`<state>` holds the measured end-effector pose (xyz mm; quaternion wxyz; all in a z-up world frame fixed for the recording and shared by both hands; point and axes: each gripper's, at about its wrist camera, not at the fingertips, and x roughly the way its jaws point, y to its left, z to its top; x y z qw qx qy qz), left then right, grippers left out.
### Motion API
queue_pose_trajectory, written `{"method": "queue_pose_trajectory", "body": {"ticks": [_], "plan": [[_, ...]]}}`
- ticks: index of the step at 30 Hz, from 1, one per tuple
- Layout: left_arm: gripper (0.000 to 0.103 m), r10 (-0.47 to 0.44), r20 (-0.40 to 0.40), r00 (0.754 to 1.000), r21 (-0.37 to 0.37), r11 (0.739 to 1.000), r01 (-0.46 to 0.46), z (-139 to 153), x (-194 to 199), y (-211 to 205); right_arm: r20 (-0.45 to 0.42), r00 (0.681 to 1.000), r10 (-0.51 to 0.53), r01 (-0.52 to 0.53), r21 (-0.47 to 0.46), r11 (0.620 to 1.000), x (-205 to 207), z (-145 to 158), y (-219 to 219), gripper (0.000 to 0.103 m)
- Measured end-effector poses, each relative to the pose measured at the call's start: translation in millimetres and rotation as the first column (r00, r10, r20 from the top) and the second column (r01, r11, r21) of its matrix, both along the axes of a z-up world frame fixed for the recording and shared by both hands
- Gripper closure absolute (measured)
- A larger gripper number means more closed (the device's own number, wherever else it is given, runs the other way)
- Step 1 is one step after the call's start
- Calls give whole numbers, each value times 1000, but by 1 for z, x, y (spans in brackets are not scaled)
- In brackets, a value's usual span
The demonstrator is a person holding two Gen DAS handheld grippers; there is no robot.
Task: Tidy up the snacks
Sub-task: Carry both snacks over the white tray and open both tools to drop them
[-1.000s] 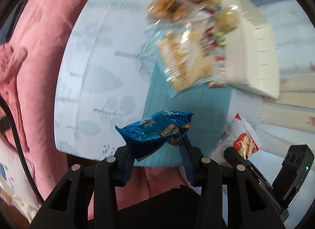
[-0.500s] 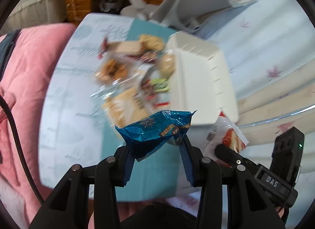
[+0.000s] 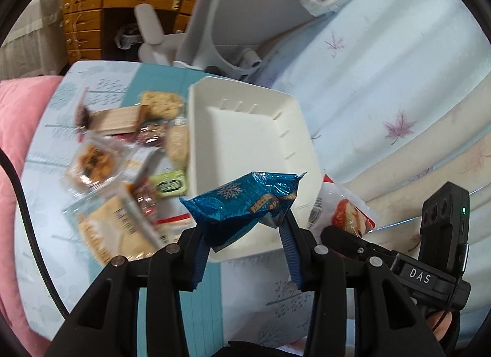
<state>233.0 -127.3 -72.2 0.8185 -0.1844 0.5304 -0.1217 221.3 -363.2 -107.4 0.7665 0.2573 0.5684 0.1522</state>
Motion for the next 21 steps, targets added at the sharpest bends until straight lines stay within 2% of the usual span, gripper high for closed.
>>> {"method": "queue_pose_trajectory", "body": {"ticks": [6,7,9,10,14,18,21], "plan": [[59,-53,-8,999,4,999,53,-10,22,-30,-18,1000,16,-16,-26,1000,15,-8,-22,38],[55,-63,-4,998,11,998,63,-10,25,-35,-21,1000,18,-18,-25,1000,17,-9,-24,37],[25,-78,4,997,15,997,78,-9,30,-42,-26,999,24,-25,-15,1000,20,-11,-28,37],[22,-71,18,997,19,997,71,-8,32,-44,-26,999,26,-27,-13,1000,22,-12,-30,35],[22,-68,34,997,33,997,67,-3,34,-47,-16,1000,21,-21,-5,1000,24,-12,-37,17],[22,-43,-3,999,60,997,43,-5,32,-45,-16,1000,19,-19,-5,1000,25,-12,-38,15],[22,-19,-7,1000,46,999,19,-5,25,-37,-18,1000,11,-10,2,1000,23,-12,-38,15]]}}
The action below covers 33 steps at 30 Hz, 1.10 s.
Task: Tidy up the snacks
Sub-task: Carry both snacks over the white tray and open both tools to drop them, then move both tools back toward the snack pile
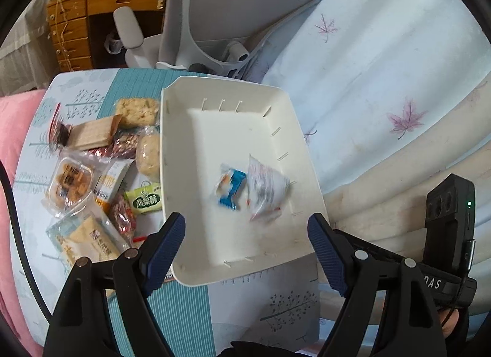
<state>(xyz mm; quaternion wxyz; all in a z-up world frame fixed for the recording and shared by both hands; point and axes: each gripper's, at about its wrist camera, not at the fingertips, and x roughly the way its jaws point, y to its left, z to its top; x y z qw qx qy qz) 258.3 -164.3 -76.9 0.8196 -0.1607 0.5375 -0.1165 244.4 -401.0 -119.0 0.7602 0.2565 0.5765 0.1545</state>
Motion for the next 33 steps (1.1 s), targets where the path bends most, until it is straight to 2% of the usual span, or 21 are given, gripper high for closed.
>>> {"method": "queue_pose_trajectory", "body": {"ticks": [6,13,22,33], "plan": [[22,28,10,1000,7,1000,-28,5,-22,22,-16,1000,-18,18,10,1000,-7,-1,6,15],[22,43,36,998,-11,999,-43,15,-60,66,-13,999,-53,53,11,999,-30,6,29,15],[22,7,44,999,-10,1000,-7,27,-107,132,7,994,-106,106,5,994,-74,16,79,15],[16,-94,23,995,13,996,94,20,-132,194,25,981,-194,194,-10,981,-131,13,145,15]]}}
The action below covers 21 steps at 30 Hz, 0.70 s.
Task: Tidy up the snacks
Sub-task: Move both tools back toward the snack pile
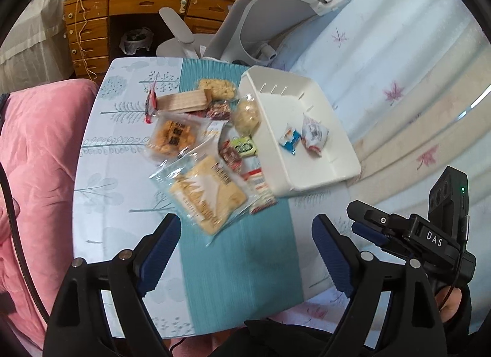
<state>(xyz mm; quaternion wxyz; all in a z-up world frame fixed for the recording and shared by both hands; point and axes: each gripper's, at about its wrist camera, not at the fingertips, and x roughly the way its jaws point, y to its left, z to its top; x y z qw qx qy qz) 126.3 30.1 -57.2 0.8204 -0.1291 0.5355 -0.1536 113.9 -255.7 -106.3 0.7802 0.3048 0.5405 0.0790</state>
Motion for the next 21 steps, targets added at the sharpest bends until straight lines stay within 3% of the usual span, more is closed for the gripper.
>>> {"method": "queue_pose_trajectory", "body": {"ticks": [6,11,21], "plan": [[16,-84,-46,995,36,996,86,-13,-4,21,22,996,-90,91,-56,994,-36,-12,27,15],[16,-110,-115,987,67,991,119,-28,-1,27,49,993,-105,110,-125,986,-58,-23,48,15],[16,-69,-245,967,120,988,101,-58,15,33,123,989,-80,109,-250,962,-67,-42,62,15]]}}
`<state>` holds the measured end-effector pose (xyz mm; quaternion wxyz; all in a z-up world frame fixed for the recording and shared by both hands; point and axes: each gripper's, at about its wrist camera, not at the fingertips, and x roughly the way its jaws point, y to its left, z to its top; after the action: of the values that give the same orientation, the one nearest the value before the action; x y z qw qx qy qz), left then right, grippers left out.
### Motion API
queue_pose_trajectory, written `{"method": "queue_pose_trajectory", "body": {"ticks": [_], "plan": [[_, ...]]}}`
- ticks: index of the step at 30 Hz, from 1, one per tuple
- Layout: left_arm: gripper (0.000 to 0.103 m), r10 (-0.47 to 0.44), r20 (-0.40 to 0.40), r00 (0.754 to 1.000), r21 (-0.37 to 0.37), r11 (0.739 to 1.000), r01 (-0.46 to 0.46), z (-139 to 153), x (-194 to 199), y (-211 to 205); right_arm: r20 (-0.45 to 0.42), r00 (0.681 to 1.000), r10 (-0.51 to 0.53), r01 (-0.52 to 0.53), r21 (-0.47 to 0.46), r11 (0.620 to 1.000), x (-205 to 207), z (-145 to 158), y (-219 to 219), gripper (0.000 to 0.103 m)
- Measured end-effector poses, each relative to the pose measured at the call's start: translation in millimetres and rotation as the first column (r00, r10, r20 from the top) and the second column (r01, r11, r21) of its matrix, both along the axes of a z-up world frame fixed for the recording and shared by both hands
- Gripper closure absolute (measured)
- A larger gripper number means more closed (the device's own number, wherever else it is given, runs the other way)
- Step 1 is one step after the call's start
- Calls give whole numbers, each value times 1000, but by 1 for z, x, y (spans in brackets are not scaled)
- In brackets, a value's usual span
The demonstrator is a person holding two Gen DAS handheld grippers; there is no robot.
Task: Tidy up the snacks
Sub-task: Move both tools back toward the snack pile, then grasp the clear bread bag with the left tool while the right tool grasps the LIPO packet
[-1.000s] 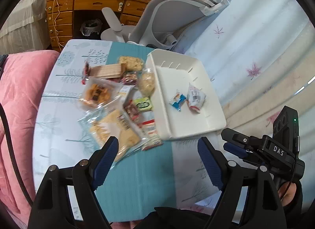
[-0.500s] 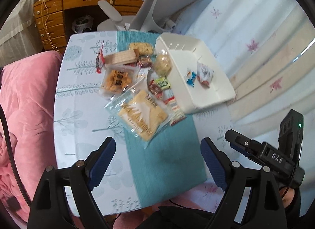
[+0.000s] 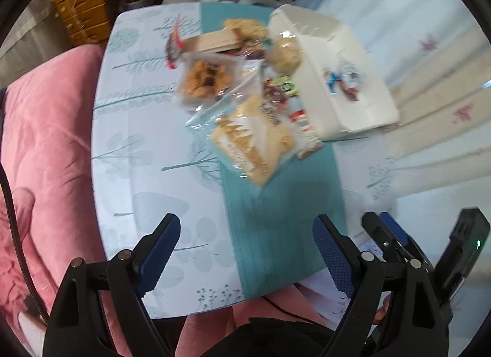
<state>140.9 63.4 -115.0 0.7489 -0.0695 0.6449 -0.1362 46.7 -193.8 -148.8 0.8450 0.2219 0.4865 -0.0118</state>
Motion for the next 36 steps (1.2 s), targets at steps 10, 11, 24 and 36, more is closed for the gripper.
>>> {"method": "queue_pose_trajectory", "body": {"ticks": [10,11,24,36], "plan": [[9,119,-168,979,22,993,-117,-30,38,12,41,998,41,-37,-82,996,27,-24,0,15],[9,128,-177,976,28,992,-125,-32,41,11,43,998,42,-38,-87,996,31,-28,-1,15],[4,187,-340,922,-64,973,-221,-101,90,-16,32,965,262,-234,-351,907,72,-75,19,15],[4,260,-346,902,-109,943,-313,-156,103,-20,35,927,374,-335,-370,866,92,-99,28,15]]}}
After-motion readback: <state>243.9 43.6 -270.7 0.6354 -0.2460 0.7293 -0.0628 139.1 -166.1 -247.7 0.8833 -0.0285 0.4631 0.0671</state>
